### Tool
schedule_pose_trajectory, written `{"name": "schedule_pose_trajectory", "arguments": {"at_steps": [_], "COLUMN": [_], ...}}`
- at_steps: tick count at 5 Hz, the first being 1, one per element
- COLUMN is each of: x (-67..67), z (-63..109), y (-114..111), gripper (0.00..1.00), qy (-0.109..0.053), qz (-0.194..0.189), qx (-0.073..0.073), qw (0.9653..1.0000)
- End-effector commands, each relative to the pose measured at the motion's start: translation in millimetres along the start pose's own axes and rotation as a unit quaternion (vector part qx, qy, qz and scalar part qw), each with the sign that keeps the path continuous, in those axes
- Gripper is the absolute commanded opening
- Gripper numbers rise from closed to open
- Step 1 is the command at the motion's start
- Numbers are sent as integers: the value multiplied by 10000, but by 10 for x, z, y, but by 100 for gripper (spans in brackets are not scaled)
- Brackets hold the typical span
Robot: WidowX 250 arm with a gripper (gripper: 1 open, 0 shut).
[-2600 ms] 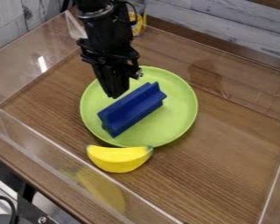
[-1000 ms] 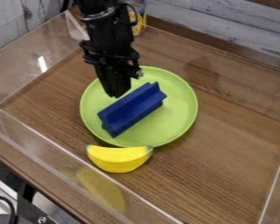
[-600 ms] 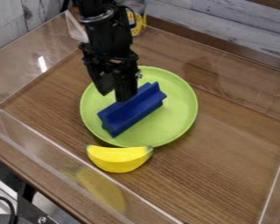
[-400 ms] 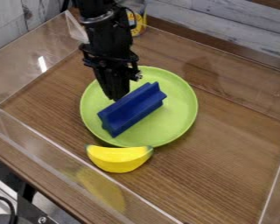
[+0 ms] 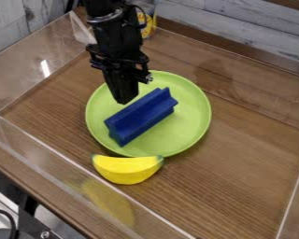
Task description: Remove the blue object from inside the green plate and put it on the table
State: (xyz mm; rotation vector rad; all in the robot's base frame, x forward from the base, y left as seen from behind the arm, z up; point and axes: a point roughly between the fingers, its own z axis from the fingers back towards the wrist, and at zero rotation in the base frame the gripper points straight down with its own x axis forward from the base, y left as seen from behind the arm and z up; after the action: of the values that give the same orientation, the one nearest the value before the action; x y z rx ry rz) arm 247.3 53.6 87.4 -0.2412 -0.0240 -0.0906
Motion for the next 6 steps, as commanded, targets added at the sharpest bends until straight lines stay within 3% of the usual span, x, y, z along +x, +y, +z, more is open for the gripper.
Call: {"name": "schedule_pose_trajectory", "arguments": {"at_steps": [1, 2, 3, 5, 6], "x": [90, 105, 108, 116, 127], "z": [101, 77, 63, 71, 50], "y": [36, 39, 47, 58, 61], "gripper": [100, 100, 0, 0, 100], "qy": [-217, -210, -198, -193, -186], "qz": [-6, -6, -6, 5, 9], "qx": [81, 71, 71, 58, 45], "qw": [9997, 9998, 9998, 9998, 9998]}}
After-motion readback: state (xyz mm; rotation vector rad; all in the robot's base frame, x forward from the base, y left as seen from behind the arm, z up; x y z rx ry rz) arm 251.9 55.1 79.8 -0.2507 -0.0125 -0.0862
